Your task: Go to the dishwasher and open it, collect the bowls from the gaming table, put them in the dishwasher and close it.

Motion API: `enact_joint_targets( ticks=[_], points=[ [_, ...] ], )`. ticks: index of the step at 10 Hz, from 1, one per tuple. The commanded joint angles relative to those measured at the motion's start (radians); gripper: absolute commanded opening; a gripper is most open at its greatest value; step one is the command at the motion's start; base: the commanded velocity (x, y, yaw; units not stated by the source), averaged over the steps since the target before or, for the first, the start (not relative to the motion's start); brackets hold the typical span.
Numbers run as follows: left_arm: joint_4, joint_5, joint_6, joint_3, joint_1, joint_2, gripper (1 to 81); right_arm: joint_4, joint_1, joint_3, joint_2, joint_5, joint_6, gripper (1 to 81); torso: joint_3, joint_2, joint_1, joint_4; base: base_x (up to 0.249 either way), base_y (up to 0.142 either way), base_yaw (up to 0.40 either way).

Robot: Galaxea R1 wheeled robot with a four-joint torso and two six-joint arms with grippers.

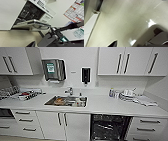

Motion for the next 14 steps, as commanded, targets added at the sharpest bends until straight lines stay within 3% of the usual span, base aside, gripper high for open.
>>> enact_joint_targets(
  ticks=[1,3,6,7,9,11,12,14],
  points=[
    [0.003,-0.01,-0.127,-0.348,0.035,0.174,81.1,-0.142,-0.003,0.063,-0.047,0.049,-0.174,81.1,0.0,0.0,0.0,0.0,0.0,0.0,0.0],
    [0.012,-0.012,-0.195,-0.583,0.075,0.332,81.1,-0.145,-0.068,0.053,-0.026,0.064,-0.321,81.1,0.0,0.0,0.0,0.0,0.0,0.0,0.0],
    [0.064,-0.006,-0.328,-0.939,0.121,0.582,81.1,-0.147,-0.137,-0.022,0.043,0.072,-0.496,81.1,0.0,0.0,0.0,0.0,0.0,0.0,0.0],
    [0.074,-0.009,-0.35,-1.086,0.135,0.668,81.1,-0.147,-0.16,-0.077,0.085,0.073,-0.54,81.1,0.0,0.0,0.0,0.0,0.0,0.0,0.0],
    [0.116,-0.003,-0.438,-1.312,0.148,0.797,81.1,-0.147,-0.197,-0.186,0.171,0.073,-0.622,81.1,0.0,0.0,0.0,0.0,0.0,0.0,0.0],
    [0.199,0.017,-0.543,-1.441,0.148,0.875,81.1,-0.147,-0.229,-0.262,0.232,0.095,-0.692,81.1,0.0,0.0,0.0,0.0,0.0,0.0,0.0],
    [0.219,0.064,-0.568,-1.451,0.148,0.894,81.1,-0.147,-0.244,-0.28,0.251,0.095,-0.715,81.1,0.0,0.0,0.0,0.0,0.0,0.0,0.0],
    [0.221,0.216,-0.569,-1.448,0.154,0.937,81.1,-0.145,-0.273,-0.315,0.28,0.132,-0.74,81.1,0.0,0.0,0.0,0.0,0.0,0.0,0.0]
  ],
)
